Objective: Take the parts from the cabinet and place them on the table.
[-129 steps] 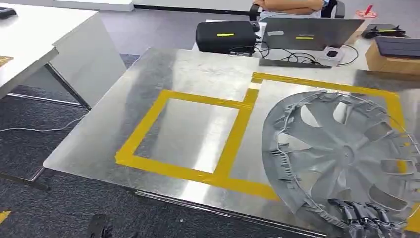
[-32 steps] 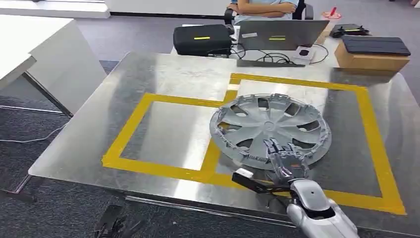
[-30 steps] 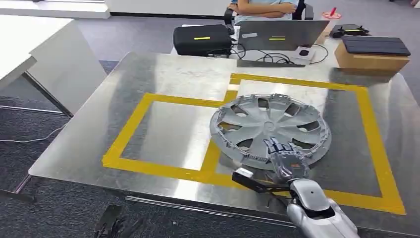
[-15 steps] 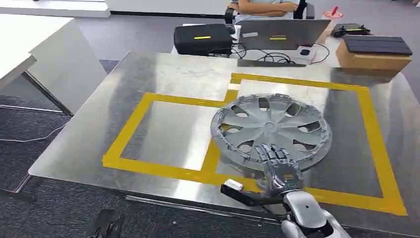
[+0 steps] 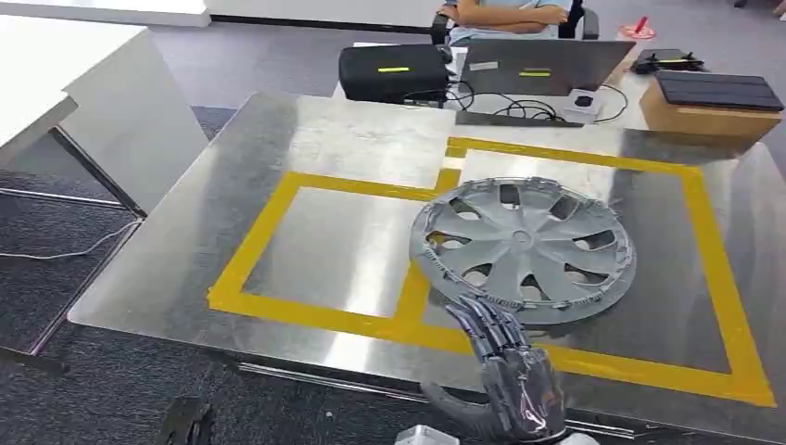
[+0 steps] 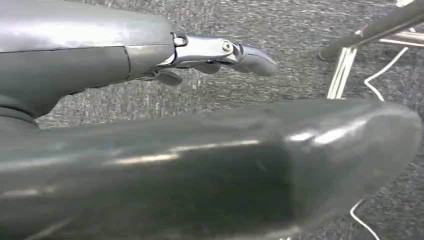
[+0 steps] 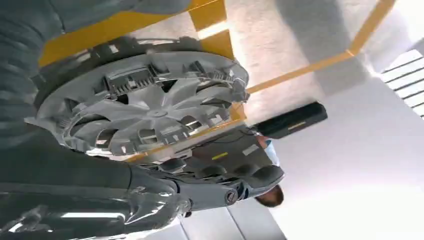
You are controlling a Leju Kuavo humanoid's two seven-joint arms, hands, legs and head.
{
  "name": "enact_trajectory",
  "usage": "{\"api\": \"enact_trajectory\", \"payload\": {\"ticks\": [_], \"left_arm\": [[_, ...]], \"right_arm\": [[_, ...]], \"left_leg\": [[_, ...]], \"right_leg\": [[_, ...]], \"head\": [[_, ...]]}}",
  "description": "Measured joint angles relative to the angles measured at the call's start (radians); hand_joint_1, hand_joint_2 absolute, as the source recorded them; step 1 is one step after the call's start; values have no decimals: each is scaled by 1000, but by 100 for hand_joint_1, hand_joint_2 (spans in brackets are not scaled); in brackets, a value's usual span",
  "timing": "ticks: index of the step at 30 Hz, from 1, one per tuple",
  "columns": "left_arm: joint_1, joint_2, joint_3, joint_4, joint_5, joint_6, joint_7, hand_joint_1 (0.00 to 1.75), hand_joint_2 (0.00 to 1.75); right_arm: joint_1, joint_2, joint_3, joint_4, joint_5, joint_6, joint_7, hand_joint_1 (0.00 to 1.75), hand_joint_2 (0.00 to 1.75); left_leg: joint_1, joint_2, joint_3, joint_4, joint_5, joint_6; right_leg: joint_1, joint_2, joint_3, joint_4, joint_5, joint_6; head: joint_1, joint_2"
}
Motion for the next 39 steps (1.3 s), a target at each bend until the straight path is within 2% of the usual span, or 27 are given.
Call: {"api": "enact_trajectory", "payload": {"ticks": [1,2,3,5,6,7,8,9,11,13,15,16,17,18,20,21,22,24,26,27,28,30,31,32,33,38,39], "left_arm": [[1,0,5,0,2,1,0,0,0],[2,-1,10,0,4,3,2,0,0],[2,-1,13,0,8,5,2,0,0],[1,-3,19,0,13,7,2,0,0],[1,-2,26,0,18,11,3,0,0],[2,-3,31,0,20,13,5,0,0],[3,-2,35,0,21,15,5,0,0],[3,-2,38,0,22,16,5,0,0],[3,-2,44,0,24,16,5,0,0],[3,-2,53,0,27,19,5,0,0],[3,-4,60,0,30,21,5,0,0],[3,-4,61,0,30,23,5,0,0],[3,-5,63,0,30,25,5,0,0],[3,-5,65,0,30,28,5,0,0],[1,-4,70,0,30,33,5,0,0],[0,-4,71,0,30,34,5,0,0],[-3,-4,74,0,30,36,5,0,0],[-5,-7,79,0,30,40,7,0,0],[-3,-10,81,0,30,40,8,0,0],[-5,-9,83,0,30,42,8,0,0],[-5,-8,84,0,29,44,8,0,0],[-2,-8,86,0,28,48,8,0,0],[-1,-9,86,0,28,51,8,0,0],[-1,-10,87,0,28,53,8,0,0],[-1,-10,87,0,28,54,8,0,0],[-1,-10,87,0,28,55,8,0,0],[-1,-11,87,0,28,55,8,0,0]], "right_arm": [[16,-13,12,-17,-7,-34,5,0,175],[26,-27,22,-38,-14,-77,16,0,175],[34,-40,33,-56,-23,-114,24,0,175],[44,-56,44,-82,-42,-157,33,0,175],[50,-62,50,-95,-66,-181,33,0,175],[59,-66,51,-106,-88,-193,32,0,175],[67,-69,51,-115,-113,-201,23,0,175],[76,-69,48,-119,-148,-201,4,0,0],[103,-64,34,-126,-206,-204,-33,0,0],[134,-47,11,-123,-298,-207,-114,0,0],[166,-25,-18,-109,-374,-207,-191,0,0],[185,-10,-36,-98,-405,-207,-228,0,0],[201,3,-56,-85,-433,-207,-257,0,0],[220,22,-78,-69,-469,-207,-293,0,0],[247,60,-123,-33,-526,-207,-366,0,0],[256,82,-144,-14,-543,-206,-396,0,0],[267,107,-170,9,-561,-203,-427,0,0],[283,154,-225,59,-583,-194,-486,0,0],[298,191,-265,98,-595,-185,-509,0,0],[305,206,-284,117,-608,-174,-517,0,0],[310,221,-301,135,-626,-155,-536,0,0],[307,284,-379,208,-691,-68,-625,0,0],[296,316,-431,249,-709,-23,-658,0,0],[281,342,-486,289,-741,45,-683,0,0],[266,370,-549,330,-777,97,-689,0,0],[263,373,-557,335,-781,102,-690,0,0],[258,387,-579,349,-791,113,-691,0,0]], "left_leg": [[0,0,-2,1,0,0],[1,0,-2,3,1,-1],[3,0,-4,6,1,-3],[10,0,-7,17,-3,-14],[5,-1,-11,22,-5,-25],[4,-3,-14,25,-4,-31],[3,-3,-14,34,-2,-35],[4,-2,-18,33,2,-41],[7,-3,-26,39,-2,-53],[4,-7,-63,124,-98,-55],[3,-11,-121,284,-190,-54],[2,-13,-136,340,-210,-51],[1,-14,-126,344,-198,-47],[-2,-15,-97,309,-165,-42],[-8,-17,5,158,-90,-27],[-11,-24,66,71,-89,-20],[-15,-26,95,12,-109,-19],[-19,-26,79,16,-97,-18],[-18,-22,68,10,-70,0],[-17,-17,56,10,-59,6],[-16,-17,44,10,-48,15],[-18,-16,12,11,-22,17],[-19,-14,-6,12,-9,17],[-19,-12,-23,13,4,16],[-19,-10,-37,13,16,15],[-19,-10,-41,14,19,14],[-19,-10,-48,14,25,13]], "right_leg": [[0,0,-14,41,-8,3],[-1,-1,-1,28,9,5],[-3,-2,34,-31,45,7],[-8,-14,142,-215,116,14],[1,-16,180,-260,87,18],[1,-5,171,-247,109,-3],[-2,-4,163,-253,101,-10],[0,1,155,-245,101,-18],[-2,1,140,-245,109,-39],[-1,2,123,-245,123,-57],[4,2,99,-244,139,-64],[7,2,86,-244,149,-65],[9,3,75,-244,157,-64],[11,4,64,-244,167,-64],[13,8,44,-244,187,-61],[12,10,37,-242,197,-57],[18,11,31,-242,205,-50],[14,9,34,-253,228,-39],[10,12,32,-269,250,-25],[9,7,23,-257,213,-22],[9,1,6,-218,150,-19],[9,-1,-28,-59,25,-13],[10,-1,-38,13,-2,-12],[10,-1,-31,47,5,-11],[10,-1,-4,42,37,-11],[10,-1,6,36,47,-11],[10,-2,31,14,69,-12]], "head": [[1,0],[0,0],[1,0],[0,0],[2,0],[3,0],[4,0],[1,0],[-1,0],[-5,0],[-10,0],[-10,0],[-10,0],[-10,0],[-10,0],[-11,0],[-13,0],[-17,0],[-18,0],[-16,0],[-13,0],[-10,0],[-9,0],[-10,0],[-10,0],[-10,0],[-10,0]]}}
